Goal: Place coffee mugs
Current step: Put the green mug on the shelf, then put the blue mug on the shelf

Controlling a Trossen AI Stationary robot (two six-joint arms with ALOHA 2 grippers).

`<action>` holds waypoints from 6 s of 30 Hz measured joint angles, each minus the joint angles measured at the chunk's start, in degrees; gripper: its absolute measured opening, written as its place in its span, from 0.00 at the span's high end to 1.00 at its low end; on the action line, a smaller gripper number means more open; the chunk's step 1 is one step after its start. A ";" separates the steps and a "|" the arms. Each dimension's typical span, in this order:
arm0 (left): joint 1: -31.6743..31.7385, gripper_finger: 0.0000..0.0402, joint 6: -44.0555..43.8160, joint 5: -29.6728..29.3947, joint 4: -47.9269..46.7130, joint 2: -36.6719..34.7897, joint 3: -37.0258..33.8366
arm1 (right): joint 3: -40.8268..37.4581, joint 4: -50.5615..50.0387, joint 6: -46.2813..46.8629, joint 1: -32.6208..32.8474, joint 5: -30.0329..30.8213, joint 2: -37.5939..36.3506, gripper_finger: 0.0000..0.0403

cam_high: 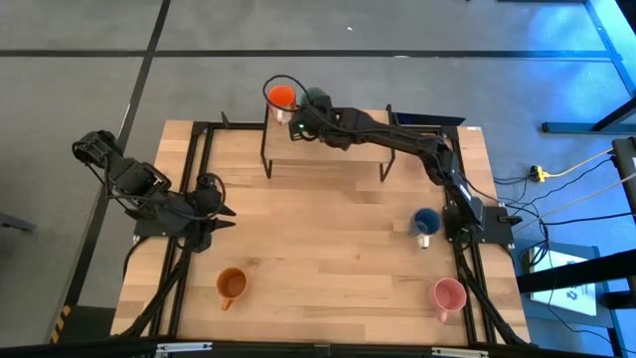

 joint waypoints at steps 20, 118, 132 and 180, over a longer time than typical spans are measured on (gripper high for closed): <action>0.00 0.71 0.02 0.00 0.04 0.00 0.00 | -4.84 7.73 -0.13 -0.34 -1.06 0.01 0.83; -0.01 0.71 -1.91 -2.98 2.47 5.31 0.00 | -81.78 -10.33 76.60 54.85 -23.05 -39.91 0.69; -0.02 0.71 -1.89 -2.99 2.46 5.31 0.00 | -79.14 -11.22 71.76 54.80 -18.48 -39.87 0.92; -0.02 0.71 -1.89 -3.37 2.66 5.29 0.00 | -16.14 -17.78 3.22 -0.75 -10.26 -18.66 0.92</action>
